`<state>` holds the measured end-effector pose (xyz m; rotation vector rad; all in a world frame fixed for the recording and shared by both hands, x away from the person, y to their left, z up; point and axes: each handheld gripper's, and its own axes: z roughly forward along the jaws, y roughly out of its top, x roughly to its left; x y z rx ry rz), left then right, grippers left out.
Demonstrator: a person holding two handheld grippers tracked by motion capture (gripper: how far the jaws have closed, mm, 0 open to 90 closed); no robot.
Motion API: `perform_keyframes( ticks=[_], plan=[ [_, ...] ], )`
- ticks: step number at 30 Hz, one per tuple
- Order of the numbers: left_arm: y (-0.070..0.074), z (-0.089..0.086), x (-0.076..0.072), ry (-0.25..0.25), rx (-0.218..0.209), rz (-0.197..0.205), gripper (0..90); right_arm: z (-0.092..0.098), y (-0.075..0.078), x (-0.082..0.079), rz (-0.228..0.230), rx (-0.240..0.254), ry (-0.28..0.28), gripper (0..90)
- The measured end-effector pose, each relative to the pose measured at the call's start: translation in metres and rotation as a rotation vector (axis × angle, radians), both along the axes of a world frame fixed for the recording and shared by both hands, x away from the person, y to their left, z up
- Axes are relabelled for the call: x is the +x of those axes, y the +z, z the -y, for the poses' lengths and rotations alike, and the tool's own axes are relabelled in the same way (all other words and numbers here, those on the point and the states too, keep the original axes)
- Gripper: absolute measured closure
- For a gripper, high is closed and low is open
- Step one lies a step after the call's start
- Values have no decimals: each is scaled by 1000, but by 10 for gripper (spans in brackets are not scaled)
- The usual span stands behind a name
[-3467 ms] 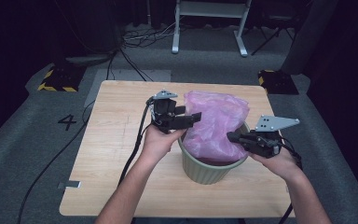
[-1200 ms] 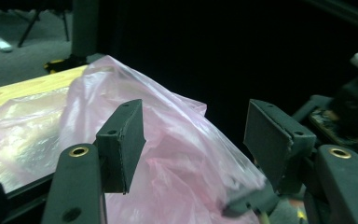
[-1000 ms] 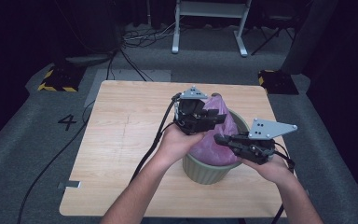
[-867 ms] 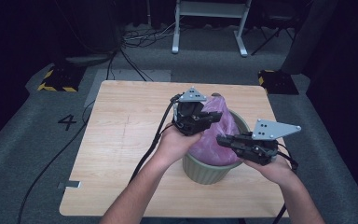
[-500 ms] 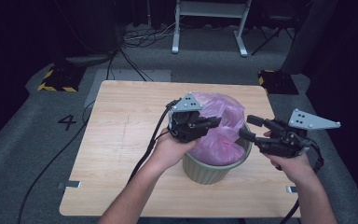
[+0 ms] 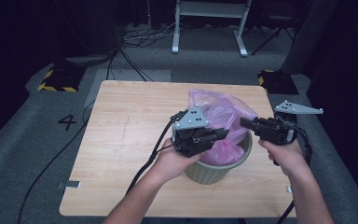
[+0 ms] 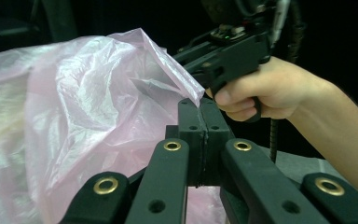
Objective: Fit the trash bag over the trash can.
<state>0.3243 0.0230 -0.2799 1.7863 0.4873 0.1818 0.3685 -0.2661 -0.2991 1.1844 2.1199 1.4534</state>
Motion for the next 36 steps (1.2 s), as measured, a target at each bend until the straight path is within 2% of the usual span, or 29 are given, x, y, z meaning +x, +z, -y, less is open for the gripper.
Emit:
perform_keyframes(
  ticks=[1, 3, 5, 7, 11, 15, 16, 18, 20, 21, 22, 23, 25, 26, 27, 30, 36],
  plan=[
    [-1, -4, -1, 23, -10, -3, 897, 4, -2, 1, 13, 2, -13, 797],
    [-4, -16, 0, 31, -36, -17, 897, 13, -3, 0, 27, 30, -37, 835],
    [-9, -28, 3, 45, -45, -48, 897, 25, -4, -3, 63, 23, -96, 854],
    [-15, -37, 6, 61, -43, -72, 896, 36, -4, -5, 79, 48, -132, 867],
    [-19, -49, 10, 86, -56, -96, 896, 43, 2, -13, 148, 0, -167, 873],
    [-20, -65, 14, 140, -55, -105, 897, 60, 6, -12, 157, 34, -221, 851],
    [-21, -70, 15, 161, -68, -109, 897, 63, 6, -12, 154, 37, -231, 850],
    [-21, -79, 19, 172, -80, -123, 896, 68, 4, -11, 152, 46, -249, 835],
    [-23, -81, 21, 151, -69, -136, 894, 70, 2, -11, 156, 70, -237, 824],
    [-23, -81, 21, 126, -63, -151, 879, 69, 2, -11, 171, 76, -229, 823],
    [-23, -80, 22, 108, -54, -163, 803, 67, 2, -12, 185, 78, -220, 823],
    [-23, -79, 21, 91, -66, -167, 725, 65, 2, -12, 193, 83, -208, 822],
    [-20, -78, 21, 72, -75, -161, 547, 60, 4, -11, 202, 86, -187, 821],
    [-18, -78, 21, 59, -80, -151, 486, 57, 5, -10, 205, 81, -177, 821],
    [-16, -79, 21, 53, -83, -142, 479, 54, 6, -10, 206, 78, -167, 820],
    [-9, -80, 23, 63, -57, -109, 426, 44, 10, -8, 213, 60, -146, 817],
    [10, -93, 38, 72, -108, -76, 410, 32, 11, -5, 233, 27, -120, 812]
  ],
)
